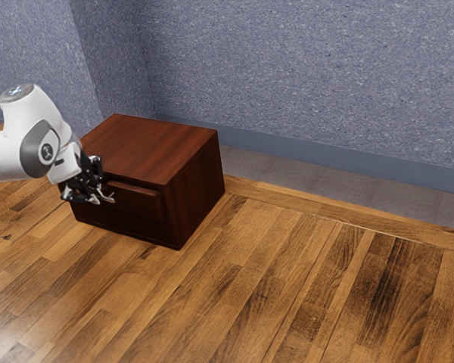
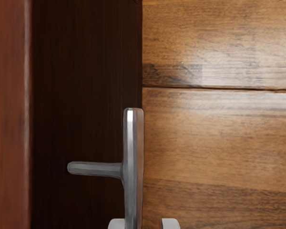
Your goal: Pull the drawer handle with one arm to open the drawer
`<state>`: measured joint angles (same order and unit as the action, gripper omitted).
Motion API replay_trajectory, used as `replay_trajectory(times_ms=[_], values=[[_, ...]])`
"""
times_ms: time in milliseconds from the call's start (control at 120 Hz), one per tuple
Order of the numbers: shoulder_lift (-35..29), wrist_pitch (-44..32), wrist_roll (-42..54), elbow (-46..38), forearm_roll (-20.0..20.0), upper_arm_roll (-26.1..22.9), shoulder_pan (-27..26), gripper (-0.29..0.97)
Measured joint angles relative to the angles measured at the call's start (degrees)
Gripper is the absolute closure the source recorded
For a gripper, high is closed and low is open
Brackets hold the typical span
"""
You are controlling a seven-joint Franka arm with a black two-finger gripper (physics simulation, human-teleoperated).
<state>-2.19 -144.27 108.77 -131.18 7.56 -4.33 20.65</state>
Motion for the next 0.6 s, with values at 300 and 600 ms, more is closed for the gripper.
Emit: replay_trajectory(times_ms=[300, 600], values=[[-2.5, 2.3, 0.2, -2.7, 0.0, 1.2, -0.4, 0.70], [-7.3, 4.3, 0.5, -6.7, 0.0, 2.4, -0.3, 0.70]])
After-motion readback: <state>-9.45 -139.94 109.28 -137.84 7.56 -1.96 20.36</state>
